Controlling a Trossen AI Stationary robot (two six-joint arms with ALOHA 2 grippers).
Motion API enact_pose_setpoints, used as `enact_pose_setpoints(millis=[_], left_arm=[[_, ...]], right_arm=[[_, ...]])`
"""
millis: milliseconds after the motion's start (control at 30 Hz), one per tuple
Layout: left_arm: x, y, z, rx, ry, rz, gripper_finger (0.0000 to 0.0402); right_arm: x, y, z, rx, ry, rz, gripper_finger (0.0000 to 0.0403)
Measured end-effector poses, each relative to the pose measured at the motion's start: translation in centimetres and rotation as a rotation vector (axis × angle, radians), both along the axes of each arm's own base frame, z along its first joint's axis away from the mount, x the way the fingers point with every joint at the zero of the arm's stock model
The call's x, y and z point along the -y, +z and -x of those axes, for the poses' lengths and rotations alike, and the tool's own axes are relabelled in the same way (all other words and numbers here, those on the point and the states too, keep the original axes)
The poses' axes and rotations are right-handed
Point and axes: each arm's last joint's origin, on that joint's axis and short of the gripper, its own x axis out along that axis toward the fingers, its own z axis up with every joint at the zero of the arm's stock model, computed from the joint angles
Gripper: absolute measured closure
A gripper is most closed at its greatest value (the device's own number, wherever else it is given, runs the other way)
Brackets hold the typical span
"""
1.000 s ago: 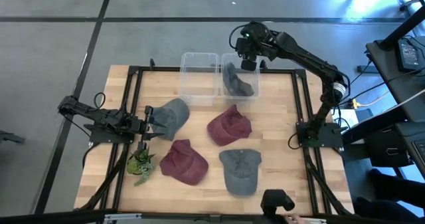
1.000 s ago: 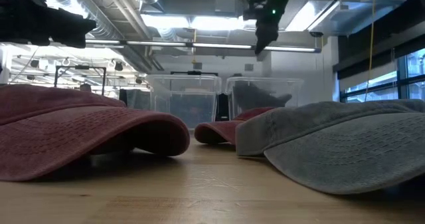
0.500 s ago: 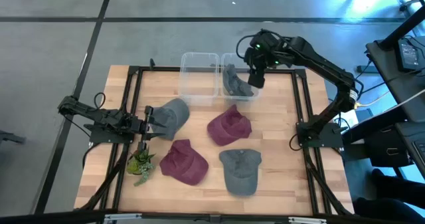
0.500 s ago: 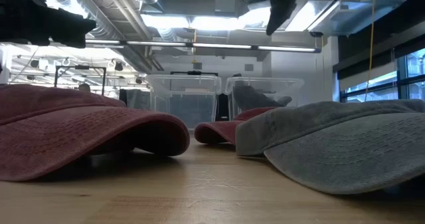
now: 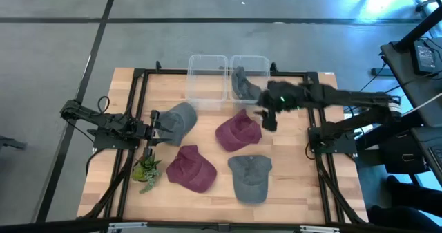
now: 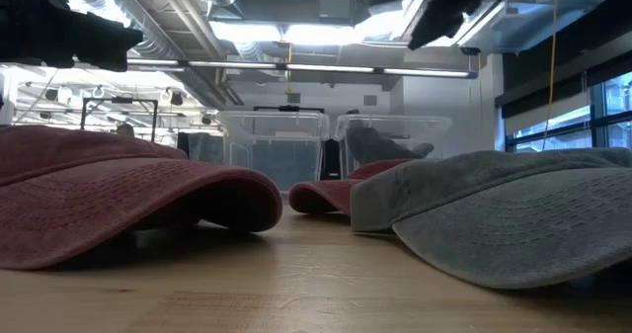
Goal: Pick & Place hat
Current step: Put the top right black cap into the right transparent bin
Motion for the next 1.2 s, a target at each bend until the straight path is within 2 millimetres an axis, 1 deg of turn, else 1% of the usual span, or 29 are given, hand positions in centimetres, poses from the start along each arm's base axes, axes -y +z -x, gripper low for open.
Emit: enact_pose_setpoints(millis=[100,200,300,433,500,600,733,1067,1200], left_arm=[[0.0,0.0,0.0,-0.004,-0.002,0.052,0.0274],[0.0,0.0,0.0,-0.006,-0.003,0.079,0.0274],[0.0,0.0,0.0,-0.006,-0.004,0.088,0.0274],[0.0,0.0,0.0,-0.007,-0.004,0.098,0.0274],[0.0,0.0,0.0,-0.007,-0.004,0.098,0.0274],[0.0,0.0,0.0,-0.007,-0.004,0.098,0.0274],[0.0,0.0,0.0,-0.006,-0.004,0.098,0.0274],[0.0,0.0,0.0,-0.006,-0.004,0.097,0.0274],[0.0,0.0,0.0,-0.006,-0.004,0.098,0.0274]], right_arm=[[-2.2,-2.6,1.2,0.092,0.050,-0.042,0.0224],[-3.7,-5.2,2.4,0.131,0.122,-0.051,0.0224],[-4.5,-7.3,3.5,0.125,0.124,-0.056,0.0224],[-5.0,-9.5,5.2,0.092,0.035,-0.039,0.0224],[-5.2,-10.3,6.0,0.097,0.005,-0.023,0.0224],[-5.5,-11.0,7.0,0.116,-0.005,-0.031,0.0224],[-5.6,-11.6,7.8,0.123,0.004,-0.037,0.0224],[-5.6,-11.2,7.5,0.158,0.072,0.032,0.0224],[-5.7,-11.1,7.4,0.173,0.061,0.015,0.0224]])
